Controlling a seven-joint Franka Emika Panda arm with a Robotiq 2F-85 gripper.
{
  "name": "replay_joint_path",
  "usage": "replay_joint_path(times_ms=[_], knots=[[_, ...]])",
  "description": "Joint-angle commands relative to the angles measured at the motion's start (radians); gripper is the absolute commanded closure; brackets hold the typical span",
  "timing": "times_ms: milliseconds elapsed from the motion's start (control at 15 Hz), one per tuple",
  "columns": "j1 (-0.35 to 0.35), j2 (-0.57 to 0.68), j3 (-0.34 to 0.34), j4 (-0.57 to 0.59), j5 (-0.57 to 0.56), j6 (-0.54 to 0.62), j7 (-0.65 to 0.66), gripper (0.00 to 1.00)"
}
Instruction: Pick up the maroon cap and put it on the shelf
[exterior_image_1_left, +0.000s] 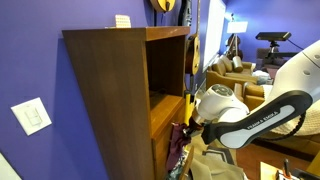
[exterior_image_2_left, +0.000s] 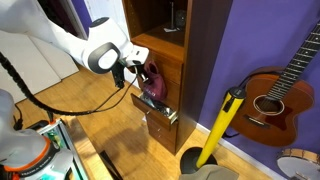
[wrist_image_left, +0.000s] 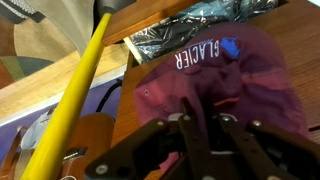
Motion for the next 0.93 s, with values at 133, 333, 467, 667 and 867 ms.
replay_joint_path(times_ms=[133, 333, 467, 667, 867], knots=[[-0.007, -0.028, -0.003, 0.004, -0.005, -0.031, 0.007, 1.00], [0.005, -0.093, -0.021, -0.008, 0.023, -0.099, -0.032, 0.99], [0.011, -0.142, -0.036, -0.008, 0.032, -0.163, -0.060, 0.99], [0.020, -0.225, -0.056, 0.006, 0.058, -0.263, -0.118, 0.99], [0.026, -0.302, -0.073, 0.031, 0.079, -0.344, -0.174, 0.99]])
